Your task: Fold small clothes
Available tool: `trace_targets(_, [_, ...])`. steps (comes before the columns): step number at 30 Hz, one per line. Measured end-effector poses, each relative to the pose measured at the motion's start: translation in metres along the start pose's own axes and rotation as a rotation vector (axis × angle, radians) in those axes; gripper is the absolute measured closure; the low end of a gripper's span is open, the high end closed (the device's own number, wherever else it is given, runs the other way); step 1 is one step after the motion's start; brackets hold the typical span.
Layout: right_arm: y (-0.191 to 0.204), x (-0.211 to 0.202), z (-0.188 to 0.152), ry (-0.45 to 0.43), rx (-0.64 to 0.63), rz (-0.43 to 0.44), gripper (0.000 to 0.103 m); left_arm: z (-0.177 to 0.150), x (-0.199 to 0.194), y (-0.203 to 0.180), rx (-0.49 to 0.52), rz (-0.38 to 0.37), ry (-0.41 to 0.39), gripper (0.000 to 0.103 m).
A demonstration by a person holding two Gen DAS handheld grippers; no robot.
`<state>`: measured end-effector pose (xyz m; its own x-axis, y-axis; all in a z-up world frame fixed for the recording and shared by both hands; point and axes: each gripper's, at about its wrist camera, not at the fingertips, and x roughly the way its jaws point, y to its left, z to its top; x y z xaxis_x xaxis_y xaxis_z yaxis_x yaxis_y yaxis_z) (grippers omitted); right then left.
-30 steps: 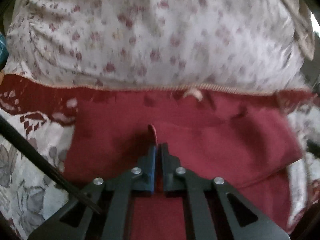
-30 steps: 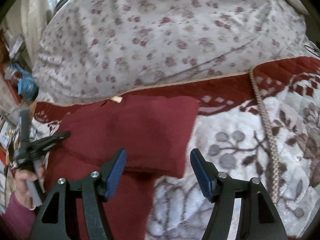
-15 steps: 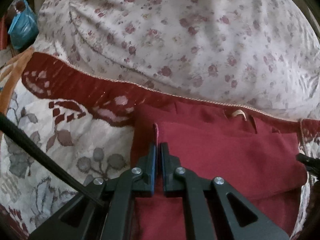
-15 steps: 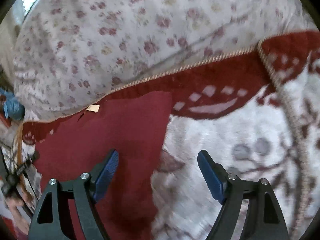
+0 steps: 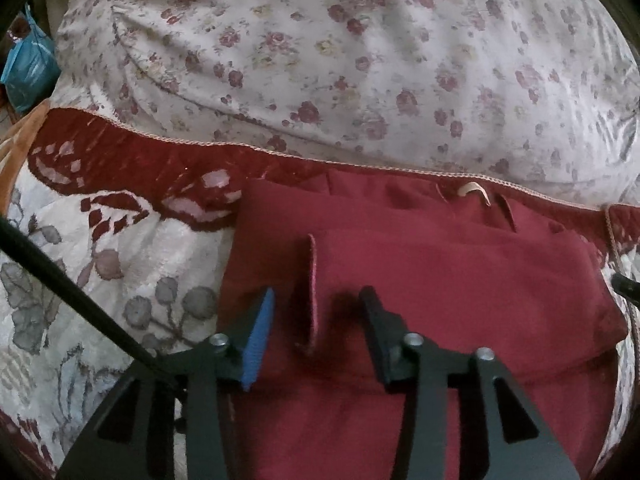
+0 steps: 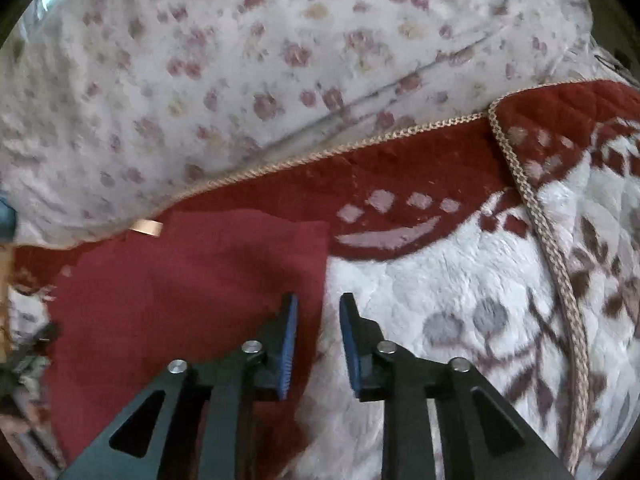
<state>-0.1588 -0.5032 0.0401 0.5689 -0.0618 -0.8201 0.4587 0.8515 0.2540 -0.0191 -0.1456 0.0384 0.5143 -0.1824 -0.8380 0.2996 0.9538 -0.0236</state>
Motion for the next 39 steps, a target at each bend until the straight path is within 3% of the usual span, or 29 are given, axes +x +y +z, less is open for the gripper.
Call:
trace_targets(2, [0.007,-0.011,-0.009,0.018,-0.019,0.057,0.04,0.0,0.001,-0.001,0.002,0.006,0.0,0.058])
trace_targets(3, [0.014,-0.011,-0.015,0.04,-0.047,0.072,0.039,0.0,0.002,-0.001,0.004,0.011,-0.002,0.058])
trace_targets(4, [0.02,-0.009,-0.023,0.066,-0.084,0.072,0.04,-0.001,0.002,-0.002,0.008,0.017,-0.004,0.058])
trace_targets(5, [0.024,-0.005,-0.03,0.084,-0.118,0.048,0.067,-0.001,0.001,-0.003,0.012,0.022,-0.004,0.058])
trace_targets(6, [0.027,-0.002,-0.039,0.096,-0.177,-0.02,0.082,-0.002,0.0,-0.003,0.016,0.027,-0.005,0.058])
trace_targets(12, [0.023,-0.022,-0.045,0.034,-0.144,-0.087,0.081,-0.004,-0.004,0.002,-0.002,0.024,-0.007,0.058])
trace_targets(16, [0.047,-0.042,-0.022,-0.086,-0.131,0.006,0.07,-0.005,-0.004,0.001,0.007,0.031,-0.01,0.058])
trace_targets(18, [0.074,-0.031,-0.017,-0.075,-0.209,0.053,0.071,-0.005,-0.003,0.001,0.014,0.037,-0.01,0.058])
trace_targets(22, [0.113,0.019,-0.015,0.004,-0.316,0.055,0.071,-0.005,-0.002,0.0,0.023,0.045,-0.012,0.056])
trace_targets(25, [0.116,0.051,-0.009,0.009,-0.315,-0.051,0.071,-0.005,0.001,-0.001,0.033,0.05,-0.012,0.053])
trace_targets(28, [0.102,0.068,0.0,-0.001,-0.231,-0.056,0.069,-0.005,0.002,-0.003,0.041,0.058,-0.012,0.051])
trace_targets(34, [0.085,0.033,-0.006,0.0,-0.202,0.002,0.066,-0.005,0.001,-0.001,0.026,0.046,-0.009,0.05])
trace_targets(39, [0.083,0.014,-0.029,0.042,-0.278,-0.073,0.051,-0.007,-0.013,0.002,-0.004,0.017,-0.018,0.043])
